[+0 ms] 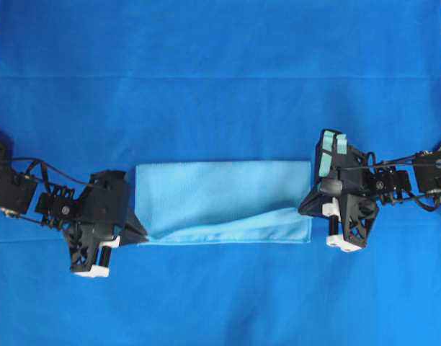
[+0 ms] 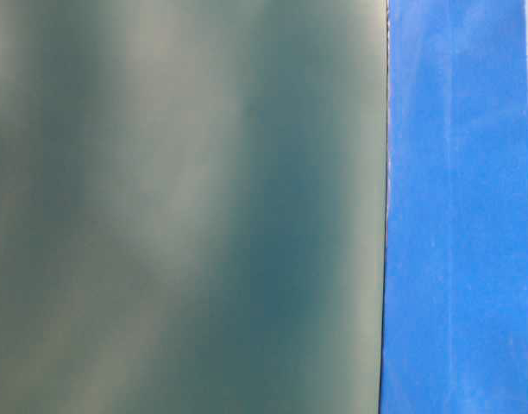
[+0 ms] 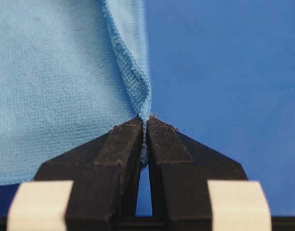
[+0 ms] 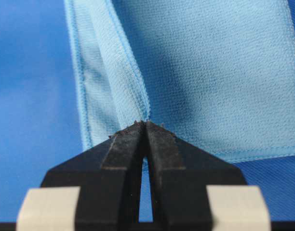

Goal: Fold the light blue towel.
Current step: 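Release the folded edge and raise both grippers, then grasp the left and right ends of the folded strip with both grippers, then lift the strip and swing it to lie vertically, left gripper moving down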

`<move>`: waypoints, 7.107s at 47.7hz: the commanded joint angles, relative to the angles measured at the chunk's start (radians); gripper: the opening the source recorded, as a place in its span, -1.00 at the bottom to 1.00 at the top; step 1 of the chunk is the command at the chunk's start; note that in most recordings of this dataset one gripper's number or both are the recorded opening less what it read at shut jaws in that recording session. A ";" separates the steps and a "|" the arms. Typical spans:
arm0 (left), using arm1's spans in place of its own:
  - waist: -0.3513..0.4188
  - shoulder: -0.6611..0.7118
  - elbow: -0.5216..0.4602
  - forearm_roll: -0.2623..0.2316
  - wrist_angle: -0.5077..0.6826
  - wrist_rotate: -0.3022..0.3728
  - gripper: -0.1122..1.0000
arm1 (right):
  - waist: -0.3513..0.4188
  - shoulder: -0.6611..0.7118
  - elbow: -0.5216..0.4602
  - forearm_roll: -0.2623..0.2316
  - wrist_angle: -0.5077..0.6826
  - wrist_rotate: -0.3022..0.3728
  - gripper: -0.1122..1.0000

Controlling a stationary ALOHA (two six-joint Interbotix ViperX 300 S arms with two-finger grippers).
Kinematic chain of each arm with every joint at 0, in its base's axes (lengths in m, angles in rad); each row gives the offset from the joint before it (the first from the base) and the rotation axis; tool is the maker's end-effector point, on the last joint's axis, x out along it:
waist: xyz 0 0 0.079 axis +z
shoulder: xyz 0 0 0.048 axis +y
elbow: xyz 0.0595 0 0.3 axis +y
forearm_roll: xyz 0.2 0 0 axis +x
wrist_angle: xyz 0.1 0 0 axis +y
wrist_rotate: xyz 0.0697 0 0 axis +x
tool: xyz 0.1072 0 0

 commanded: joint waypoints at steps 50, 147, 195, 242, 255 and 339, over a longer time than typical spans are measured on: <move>0.183 -0.163 -0.031 -0.002 0.123 0.003 0.84 | -0.184 -0.238 0.046 -0.025 0.060 -0.012 0.37; 0.354 -0.167 -0.127 0.002 0.497 0.055 -0.56 | -0.238 -0.132 -0.077 -0.097 0.207 -0.020 -0.76; 0.310 -0.380 -0.249 0.002 0.565 0.054 -0.56 | -0.307 -0.394 -0.144 -0.143 0.319 -0.011 -0.76; 0.092 0.098 -0.650 0.003 0.337 0.163 -0.56 | -0.624 0.000 -0.486 -0.318 0.213 -0.018 -0.76; 0.092 0.166 -0.718 0.002 0.310 0.204 -0.56 | -0.641 -0.037 -0.449 -0.318 0.218 -0.017 -0.76; 0.031 0.275 -0.400 -0.008 -0.117 0.132 -0.56 | -0.560 0.206 -0.482 -0.353 0.147 -0.026 -0.76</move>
